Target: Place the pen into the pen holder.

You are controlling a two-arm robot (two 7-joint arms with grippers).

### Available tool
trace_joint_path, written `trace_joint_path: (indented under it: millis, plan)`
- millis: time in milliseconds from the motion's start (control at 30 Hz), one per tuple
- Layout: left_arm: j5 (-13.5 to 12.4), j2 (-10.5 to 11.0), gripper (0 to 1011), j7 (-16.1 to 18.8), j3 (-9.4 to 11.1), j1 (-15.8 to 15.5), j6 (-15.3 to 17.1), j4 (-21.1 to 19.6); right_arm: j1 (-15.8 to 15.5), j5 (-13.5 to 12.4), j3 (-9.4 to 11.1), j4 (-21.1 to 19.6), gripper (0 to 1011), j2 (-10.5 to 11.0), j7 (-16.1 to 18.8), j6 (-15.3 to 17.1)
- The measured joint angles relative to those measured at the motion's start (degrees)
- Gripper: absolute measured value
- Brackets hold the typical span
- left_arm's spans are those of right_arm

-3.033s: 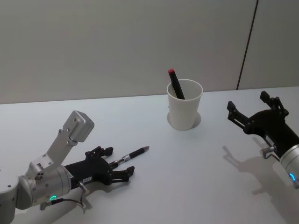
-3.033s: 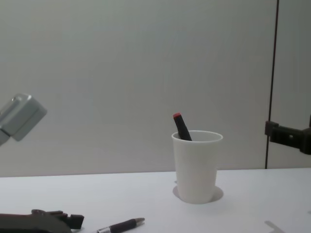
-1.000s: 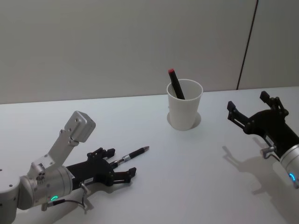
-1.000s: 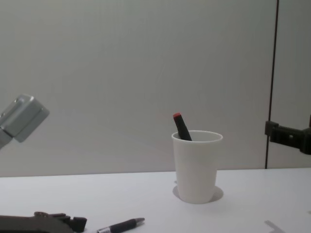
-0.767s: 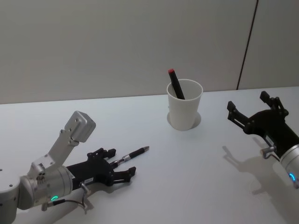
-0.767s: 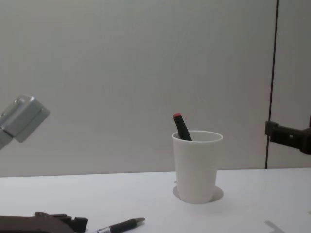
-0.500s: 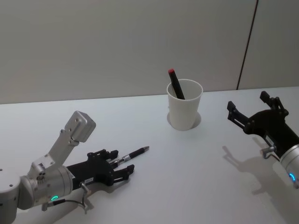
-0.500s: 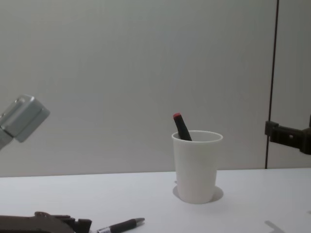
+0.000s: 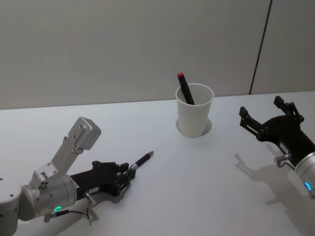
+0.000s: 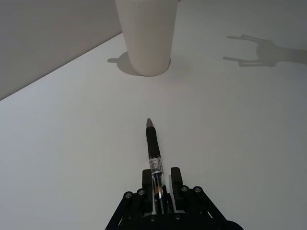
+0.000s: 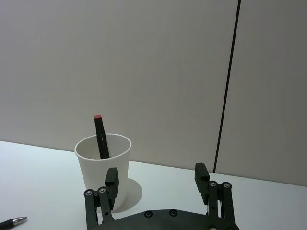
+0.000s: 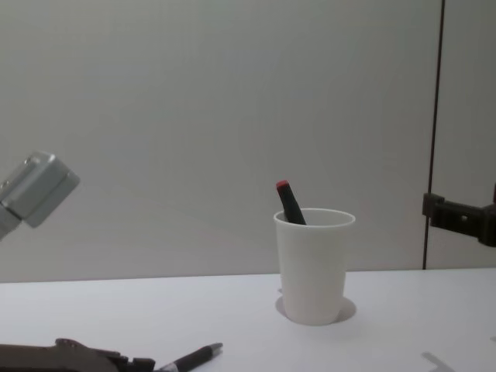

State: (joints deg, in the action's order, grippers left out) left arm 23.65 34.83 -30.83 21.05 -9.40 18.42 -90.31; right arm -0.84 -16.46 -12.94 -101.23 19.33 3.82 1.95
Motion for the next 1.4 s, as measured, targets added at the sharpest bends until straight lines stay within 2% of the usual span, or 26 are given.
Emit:
trace_joint_path:
  millis: [33, 167, 733, 967, 1400]
  plan:
    - [0.0, 0.0, 234, 0.0, 0.0, 0.0, 0.0, 0.0, 0.0, 0.0, 0.0, 0.0, 1001, 0.0, 0.0, 0.0]
    - [0.0, 0.0, 134, 0.0, 0.0, 0.0, 0.0, 0.0, 0.0, 0.0, 0.0, 0.0, 1001, 0.0, 0.0, 0.0]
    - [0.5, 0.0, 121, 0.4, -0.1, 0.0, -0.4, -0.1, 0.0, 0.0, 0.0, 0.0, 1001, 0.0, 0.0, 0.0]
    - [2.6, 0.2, 121, 2.8, -0.7, 0.5, -2.7, -1.1, 0.0, 0.0, 0.0, 0.0, 1001, 0.0, 0.0, 0.0]
    - [8.4, 1.1, 121, 8.7, -2.8, 1.5, -9.8, -5.0, 0.0, 0.0, 0.0, 0.0, 1001, 0.0, 0.0, 0.0]
